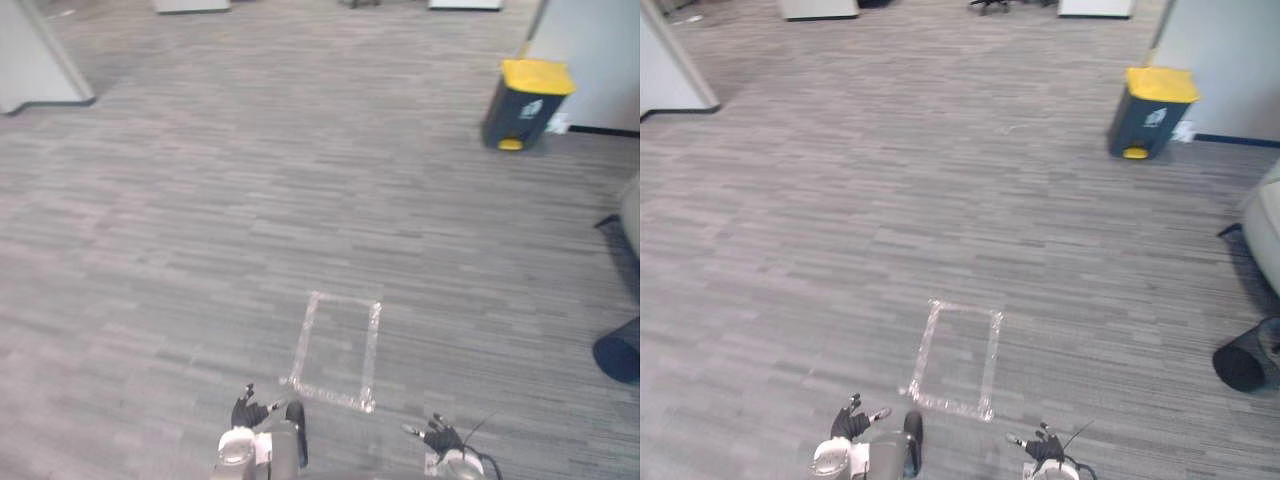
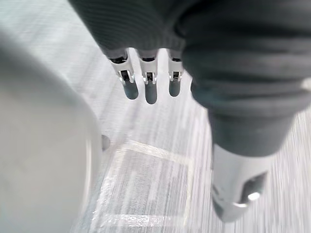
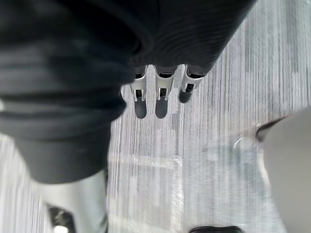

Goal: Organize the slippers on the shoe rack

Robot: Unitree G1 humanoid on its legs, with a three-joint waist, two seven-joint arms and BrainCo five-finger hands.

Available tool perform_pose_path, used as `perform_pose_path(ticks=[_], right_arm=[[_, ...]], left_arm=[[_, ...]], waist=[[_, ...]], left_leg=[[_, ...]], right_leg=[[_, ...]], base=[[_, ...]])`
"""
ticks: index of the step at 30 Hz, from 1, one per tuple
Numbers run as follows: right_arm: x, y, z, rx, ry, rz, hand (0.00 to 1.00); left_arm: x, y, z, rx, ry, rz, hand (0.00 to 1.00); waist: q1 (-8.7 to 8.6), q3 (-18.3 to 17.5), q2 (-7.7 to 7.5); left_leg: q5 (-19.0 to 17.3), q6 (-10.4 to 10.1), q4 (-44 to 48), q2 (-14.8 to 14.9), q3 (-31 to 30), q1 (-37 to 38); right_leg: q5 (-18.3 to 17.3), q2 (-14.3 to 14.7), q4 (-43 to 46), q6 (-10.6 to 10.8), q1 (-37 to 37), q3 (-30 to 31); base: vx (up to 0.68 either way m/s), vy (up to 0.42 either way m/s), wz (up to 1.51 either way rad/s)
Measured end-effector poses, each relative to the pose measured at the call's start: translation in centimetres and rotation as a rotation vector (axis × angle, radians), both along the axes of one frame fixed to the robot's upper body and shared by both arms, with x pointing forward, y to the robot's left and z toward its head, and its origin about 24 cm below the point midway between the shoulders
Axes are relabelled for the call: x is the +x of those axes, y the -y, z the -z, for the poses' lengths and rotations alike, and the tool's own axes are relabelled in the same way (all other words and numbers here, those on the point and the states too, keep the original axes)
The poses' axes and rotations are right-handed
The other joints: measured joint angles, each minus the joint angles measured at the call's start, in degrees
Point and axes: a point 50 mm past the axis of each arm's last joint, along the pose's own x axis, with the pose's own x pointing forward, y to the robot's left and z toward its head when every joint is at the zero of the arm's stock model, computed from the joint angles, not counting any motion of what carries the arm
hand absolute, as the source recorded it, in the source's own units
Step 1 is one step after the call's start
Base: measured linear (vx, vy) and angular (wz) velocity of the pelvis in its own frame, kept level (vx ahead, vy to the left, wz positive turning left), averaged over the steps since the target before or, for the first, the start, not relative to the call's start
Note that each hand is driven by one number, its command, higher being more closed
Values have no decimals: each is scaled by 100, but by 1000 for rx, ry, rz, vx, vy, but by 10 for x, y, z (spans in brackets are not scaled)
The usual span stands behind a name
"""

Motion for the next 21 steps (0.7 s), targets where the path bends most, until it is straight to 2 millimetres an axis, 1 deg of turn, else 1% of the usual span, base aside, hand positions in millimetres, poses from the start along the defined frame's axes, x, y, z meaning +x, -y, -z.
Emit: perform_pose_path(ticks=[1,2,3,4,5,6,7,8,9,10,11,12,13,14,15,16,17,18,19,20,21], right_arm=[[0,-2,0,6,0,5,0],[2,-5,0,15,3,2,0],[4,-4,0,14,8,-2,0],[8,-1,-2,7,20,-8,0],[8,2,-3,-1,26,-9,0],[9,3,-3,-4,31,-8,0],[14,4,-5,-10,50,-13,0],[17,3,-6,-10,60,-21,0],[19,3,-7,-10,69,-24,0],[22,2,-8,-9,81,-24,0],[26,2,-10,-11,95,-26,0],[27,3,-10,-13,98,-27,0],[27,3,-10,-14,96,-30,0],[28,7,-11,-25,103,-25,0],[30,9,-12,-33,104,-30,0],[29,9,-12,-31,102,-22,0],[31,11,-15,-37,119,-20,0],[30,12,-15,-40,122,-24,0],[30,13,-16,-46,120,-23,0],[28,12,-16,-46,118,-20,0],[25,9,-14,-41,112,-25,0]], left_arm=[[0,0,0,4,-3,8,0],[-1,-2,0,11,-7,17,0],[-2,-1,1,12,-14,21,0],[-4,0,3,13,-30,32,0],[-8,1,6,15,-50,51,0],[-8,2,6,16,-55,61,0],[-11,3,9,17,-76,72,0],[-12,4,10,16,-88,80,0],[-13,5,11,13,-96,84,0],[-12,6,11,7,-97,88,0],[-11,7,11,1,-94,96,0],[-11,8,11,0,-94,103,0],[-11,7,11,10,-95,122,0],[-13,9,12,10,-107,129,0],[-14,10,12,5,-109,125,0],[-12,16,12,-18,-101,110,0],[-8,18,9,-24,-79,101,0],[-7,20,8,-34,-70,90,0],[-6,21,7,-48,-58,65,0],[-6,22,6,-51,-48,62,0],[-5,22,5,-52,-39,65,0]], waist=[[-20,-4,-57],[-8,29,-133],[7,55,-99],[9,78,-96],[-34,132,4],[-72,134,20],[-141,162,48],[-202,165,49],[-207,167,50],[-232,173,59],[-267,198,96],[-272,209,110],[-269,209,72],[-286,234,83],[-274,239,144],[-299,231,202],[-310,271,309],[-306,286,394],[-258,313,453],[-240,324,452],[-223,372,358]], left_leg=[[-148,79,59,-32,121,119],[-378,188,23,-112,342,451],[-494,218,-19,-116,446,617],[-688,251,-139,-119,624,1055],[-787,265,-398,-119,751,1505],[-803,268,-547,-117,789,1710],[-802,270,-887,-103,863,2117],[-801,269,-1080,-79,939,2360],[-800,268,-1231,-63,1036,2574],[-800,268,-1397,-47,1105,2755],[-803,263,-1600,-22,1165,2942],[-811,250,-1696,-23,1194,3032],[-877,122,-1828,-124,1188,3219],[-1039,-126,-1742,-123,1113,3424],[-1049,-143,-1631,-59,1117,3448],[-1067,-177,-715,52,1082,3146],[-997,-228,568,318,1053,2633],[-844,-290,1292,518,1044,2343],[-738,-354,2438,896,1023,1933],[-771,-375,2922,1062,1040,1808],[-820,-330,3183,1143,1052,1678]], right_leg=[[121,-30,484,140,-166,40],[460,-80,1438,410,-488,55],[531,-84,1924,569,-685,19],[498,-98,2826,674,-1091,-309],[291,-103,3429,506,-1483,-807],[195,-82,3586,399,-1668,-1047],[-75,-6,3571,236,-1958,-1573],[-237,65,3314,138,-2158,-1895],[-328,120,2914,51,-2377,-2165],[-322,170,2243,13,-2597,-2488],[-176,222,1448,-71,-2737,-2736],[-50,248,1112,-95,-2767,-2821],[645,287,337,-275,-2746,-2887],[885,343,511,-596,-2761,-2819],[757,346,556,-607,-2712,-2838],[582,360,504,-619,-2567,-2823],[513,452,337,-631,-2352,-2787],[490,552,211,-663,-2204,-2753],[417,743,64,-773,-1934,-2633],[331,841,3,-824,-1709,-2494],[231,878,-71,-856,-1398,-2319]], base=[[534,290,-55],[418,230,-57],[559,324,-90],[501,277,-93],[486,249,-86],[382,130,-56],[303,73,-34],[387,61,-33],[401,32,-26],[517,21,-17],[354,6,-6],[469,-3,3],[477,-39,-1],[597,-55,-8],[530,-114,-7],[527,-131,-5],[498,-137,-7],[474,-94,-44],[455,-32,-75],[529,-11,-95],[420,9,-77]])
